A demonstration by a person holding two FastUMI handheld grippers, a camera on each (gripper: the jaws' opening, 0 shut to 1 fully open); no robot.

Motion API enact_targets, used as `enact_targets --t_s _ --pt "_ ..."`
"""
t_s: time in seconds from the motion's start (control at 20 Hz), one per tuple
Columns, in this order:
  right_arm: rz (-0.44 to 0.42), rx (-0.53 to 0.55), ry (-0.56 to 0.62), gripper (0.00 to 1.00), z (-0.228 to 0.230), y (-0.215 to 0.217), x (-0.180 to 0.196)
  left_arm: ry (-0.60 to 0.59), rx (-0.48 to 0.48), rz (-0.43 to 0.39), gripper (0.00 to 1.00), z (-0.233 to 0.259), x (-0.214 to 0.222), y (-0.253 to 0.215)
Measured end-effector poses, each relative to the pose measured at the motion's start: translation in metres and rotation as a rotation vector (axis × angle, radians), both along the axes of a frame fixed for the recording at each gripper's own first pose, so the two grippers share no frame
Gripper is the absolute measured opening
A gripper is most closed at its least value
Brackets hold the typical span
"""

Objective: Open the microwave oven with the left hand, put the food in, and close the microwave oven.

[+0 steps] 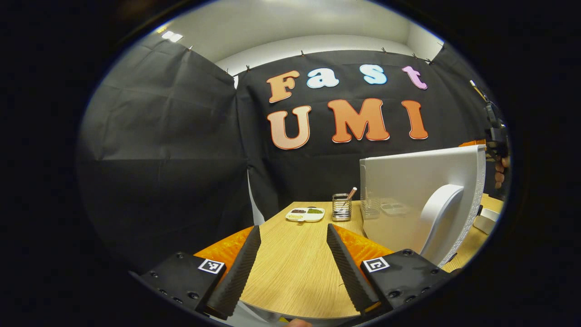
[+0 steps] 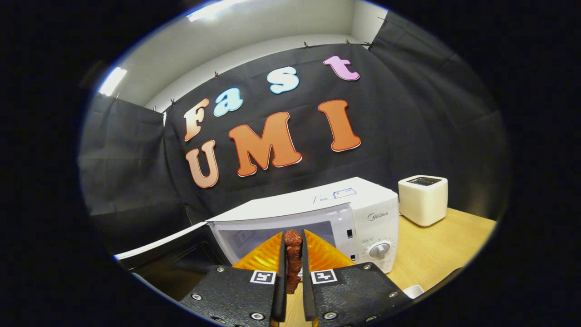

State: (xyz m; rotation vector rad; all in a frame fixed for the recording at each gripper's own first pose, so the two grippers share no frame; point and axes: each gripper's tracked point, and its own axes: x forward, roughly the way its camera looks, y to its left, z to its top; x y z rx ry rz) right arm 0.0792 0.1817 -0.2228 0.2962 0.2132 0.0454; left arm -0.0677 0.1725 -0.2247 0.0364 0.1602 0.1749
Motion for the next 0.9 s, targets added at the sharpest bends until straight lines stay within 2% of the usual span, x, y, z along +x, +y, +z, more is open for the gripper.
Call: enact_targets --t_s 0.15,0.45,0.8,0.85,0.9 --pt "-0.063 0.075 -0.015 0.14 -0.012 0.000 0.018 0.006 0.001 0.014 0.91 -0.002 0.001 0.008" --pt "-0.174 0.292 0.006 0.14 -0.054 0.006 0.058 0.028 -0.008 0.039 0.91 -0.013 0.005 0.022" --pt "-0.292 0.423 0.044 0.14 -0.105 0.023 0.093 0.054 -0.007 0.062 0.91 -0.022 0.006 0.031" --pt "-0.309 0.428 0.046 0.14 -0.112 0.023 0.099 0.055 -0.005 0.063 0.95 -0.023 0.006 0.033" --pt "-0.328 0.425 0.050 0.14 -0.118 0.021 0.104 0.056 -0.005 0.063 0.95 -0.023 0.007 0.033"
